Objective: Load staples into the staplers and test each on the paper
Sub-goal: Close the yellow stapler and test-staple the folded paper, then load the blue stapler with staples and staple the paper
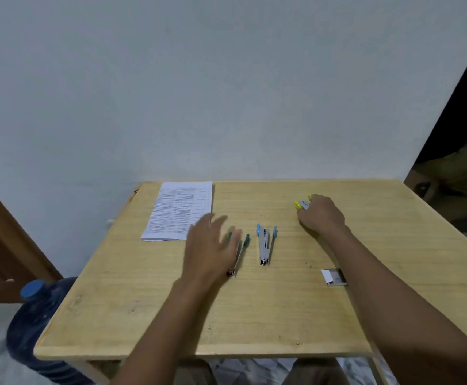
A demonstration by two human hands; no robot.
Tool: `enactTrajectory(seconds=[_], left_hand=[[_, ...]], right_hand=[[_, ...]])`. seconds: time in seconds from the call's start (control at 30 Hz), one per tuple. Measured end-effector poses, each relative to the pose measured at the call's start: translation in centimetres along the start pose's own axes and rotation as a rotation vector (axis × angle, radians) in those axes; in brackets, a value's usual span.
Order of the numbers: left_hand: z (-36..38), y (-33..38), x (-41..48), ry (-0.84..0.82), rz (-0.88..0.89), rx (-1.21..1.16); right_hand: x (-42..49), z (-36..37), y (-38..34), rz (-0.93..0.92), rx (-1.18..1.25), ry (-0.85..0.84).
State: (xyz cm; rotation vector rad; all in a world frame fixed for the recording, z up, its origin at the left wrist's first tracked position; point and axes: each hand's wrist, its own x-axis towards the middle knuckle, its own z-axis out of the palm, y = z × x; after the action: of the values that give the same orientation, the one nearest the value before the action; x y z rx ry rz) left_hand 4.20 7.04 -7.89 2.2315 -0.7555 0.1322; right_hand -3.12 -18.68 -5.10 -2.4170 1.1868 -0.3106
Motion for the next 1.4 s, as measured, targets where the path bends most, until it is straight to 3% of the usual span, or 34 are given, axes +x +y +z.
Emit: enactTrajectory(seconds=[0.2, 0.43, 0.53, 0.73, 1.23, 1.4], left_hand=[[1.8, 1.8, -1.9, -0.146, 0.185, 0.045], [2.4, 1.3, -1.5, -0.091, 0.262, 0.082], [2.6, 1.1, -1.3, -0.104, 0.259, 0.081], [2.4, 1.3, -1.5, -0.129, 0.220, 0.041], [2.0, 1.4, -1.7, -0.147, 0.209, 0.027], [2.1, 1.4, -1.6, -0.142, 0.194, 0.024]], right_hand=[[1.3, 0.5, -1.0, 0.053, -0.056, 0.050], [-0.2, -0.2, -0.1, -0.013, 0.094, -0.077], [-1.3, -0.2, 0.8, -0.055, 0.199, -0.121], [-1.2, 0.6, 0.1, -0.077, 0.252, -0.046], [-0.9, 1.0, -0.7, -0.095, 0.093, -0.011], [-3.5, -0.2, -1.8, -0.081, 0.234, 0.036]])
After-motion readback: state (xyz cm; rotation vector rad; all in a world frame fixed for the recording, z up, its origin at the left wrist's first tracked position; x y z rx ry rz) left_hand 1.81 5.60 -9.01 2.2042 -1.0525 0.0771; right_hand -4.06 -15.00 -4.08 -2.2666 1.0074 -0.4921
